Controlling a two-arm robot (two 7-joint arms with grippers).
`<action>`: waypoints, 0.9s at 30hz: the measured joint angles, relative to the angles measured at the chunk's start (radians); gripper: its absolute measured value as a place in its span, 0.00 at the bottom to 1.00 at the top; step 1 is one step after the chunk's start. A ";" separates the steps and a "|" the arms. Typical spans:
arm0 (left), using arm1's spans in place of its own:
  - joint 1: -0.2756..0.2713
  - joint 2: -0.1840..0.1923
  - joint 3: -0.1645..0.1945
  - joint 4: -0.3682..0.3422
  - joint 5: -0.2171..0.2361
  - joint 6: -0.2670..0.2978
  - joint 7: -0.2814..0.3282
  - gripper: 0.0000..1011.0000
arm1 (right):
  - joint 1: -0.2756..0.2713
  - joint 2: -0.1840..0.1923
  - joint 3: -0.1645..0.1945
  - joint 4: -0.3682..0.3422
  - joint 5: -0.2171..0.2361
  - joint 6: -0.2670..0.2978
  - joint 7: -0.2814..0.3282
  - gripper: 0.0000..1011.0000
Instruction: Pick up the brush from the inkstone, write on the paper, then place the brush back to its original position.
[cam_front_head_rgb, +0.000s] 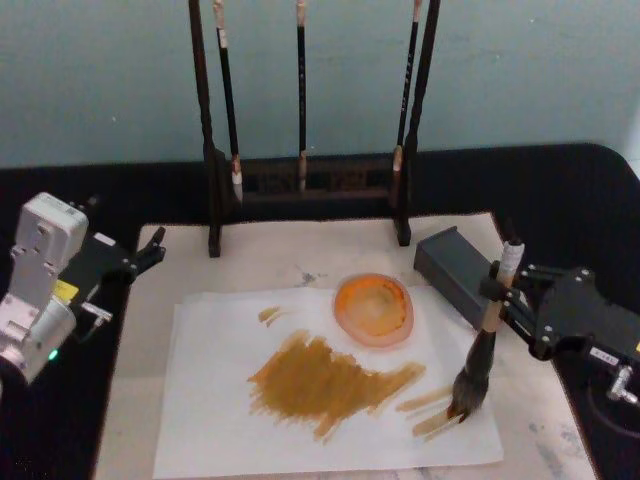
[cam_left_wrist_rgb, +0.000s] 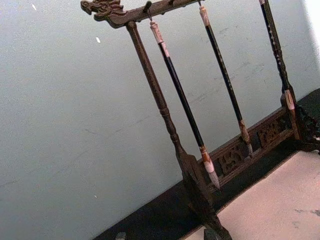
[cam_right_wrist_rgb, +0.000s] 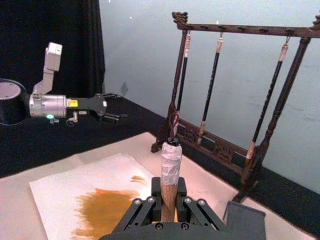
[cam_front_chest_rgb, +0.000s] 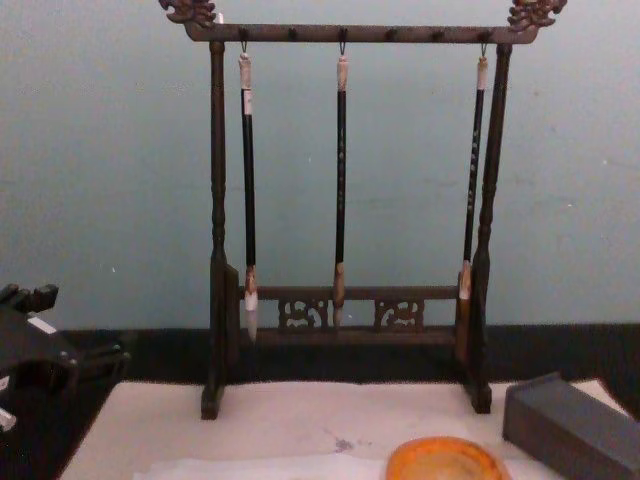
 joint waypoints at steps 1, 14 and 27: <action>0.000 0.000 0.000 0.000 0.000 0.000 0.000 1.00 | -0.001 0.000 0.002 0.000 -0.002 0.000 -0.001 0.16; 0.000 0.000 0.000 0.000 0.000 0.000 0.000 1.00 | -0.009 -0.013 0.027 -0.010 -0.019 -0.008 -0.001 0.15; 0.000 0.000 0.000 0.000 0.000 0.000 0.000 1.00 | 0.040 -0.056 0.039 -0.014 0.042 -0.040 0.034 0.16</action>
